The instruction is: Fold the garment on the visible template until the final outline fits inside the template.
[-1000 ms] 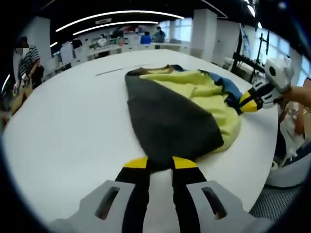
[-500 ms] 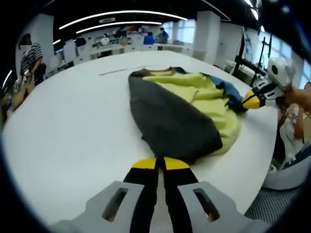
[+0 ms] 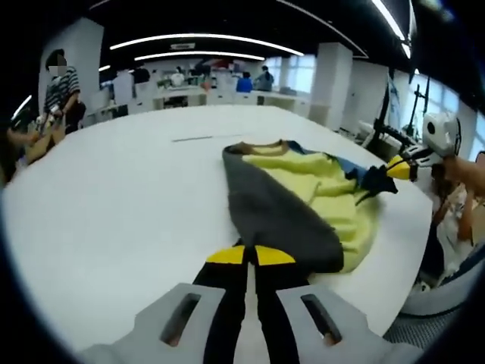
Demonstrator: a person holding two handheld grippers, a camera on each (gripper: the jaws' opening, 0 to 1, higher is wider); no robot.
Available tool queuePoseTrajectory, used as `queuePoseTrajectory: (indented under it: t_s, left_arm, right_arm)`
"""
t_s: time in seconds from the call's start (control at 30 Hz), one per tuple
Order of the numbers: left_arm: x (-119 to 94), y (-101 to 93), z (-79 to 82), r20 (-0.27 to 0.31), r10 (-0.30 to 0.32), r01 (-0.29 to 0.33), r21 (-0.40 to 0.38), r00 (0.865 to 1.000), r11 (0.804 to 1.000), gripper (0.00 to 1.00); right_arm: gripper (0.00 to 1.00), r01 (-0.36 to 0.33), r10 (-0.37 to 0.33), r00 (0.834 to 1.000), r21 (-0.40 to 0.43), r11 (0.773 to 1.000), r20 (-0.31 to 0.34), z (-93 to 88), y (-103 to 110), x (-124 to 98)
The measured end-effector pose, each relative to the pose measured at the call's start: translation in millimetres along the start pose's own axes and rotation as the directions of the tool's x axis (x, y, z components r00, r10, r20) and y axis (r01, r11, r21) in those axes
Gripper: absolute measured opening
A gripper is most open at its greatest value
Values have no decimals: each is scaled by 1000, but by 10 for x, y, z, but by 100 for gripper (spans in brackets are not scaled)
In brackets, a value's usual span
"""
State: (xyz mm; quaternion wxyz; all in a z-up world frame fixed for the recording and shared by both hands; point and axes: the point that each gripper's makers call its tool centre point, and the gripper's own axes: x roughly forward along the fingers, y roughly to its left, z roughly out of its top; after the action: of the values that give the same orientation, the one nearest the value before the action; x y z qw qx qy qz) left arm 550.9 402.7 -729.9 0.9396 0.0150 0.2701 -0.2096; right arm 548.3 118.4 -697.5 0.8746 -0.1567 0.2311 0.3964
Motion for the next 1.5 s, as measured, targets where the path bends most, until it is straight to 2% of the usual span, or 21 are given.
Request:
queuePoseTrajectory:
  t_s: [0.27,0.47,0.57,0.67,0.93,1.0,1.07,1.17,1.27,1.5]
  left_arm:
    - [-74,312,143,24,51,-51,7,998,999,0]
    - [-70,532,198,12,84,-85,32,996,996,0]
    - [-65,627,221,13,103,-103,27,995,994,0]
    - [-57,782,232,10,129,-129,13,992,991,0]
    - [-16,1156,216,-2,200,-200,-51,980,978,0]
    - [3,1229,220,4,209,-208,-83,978,975,0]
    - [25,1284,208,-5,214,-213,-97,977,972,0]
    - [64,1362,201,-19,223,-224,-92,975,970,0]
    - [95,1398,200,-33,233,-235,-71,972,969,0]
    - [149,1443,123,-81,249,-252,-27,965,967,0]
  right_arm:
    - [0,95,-96,995,26,995,21,114,-410,-159]
    - [0,219,-219,976,55,974,2,75,-811,-319]
    - [0,283,-285,959,113,953,-1,34,-1018,-421]
    - [0,342,-344,939,188,921,-20,-65,-1216,-541]
    - [0,418,-414,908,238,877,-68,-306,-1521,-699]
    - [0,446,-439,894,252,859,-85,-381,-1616,-742]
    - [0,458,-450,888,265,849,-93,-420,-1668,-765]
    - [0,493,-479,869,274,826,-121,-533,-1794,-810]
    - [0,511,-494,859,294,808,-135,-613,-1885,-839]
    - [0,580,-547,814,346,738,-197,-893,-2130,-978]
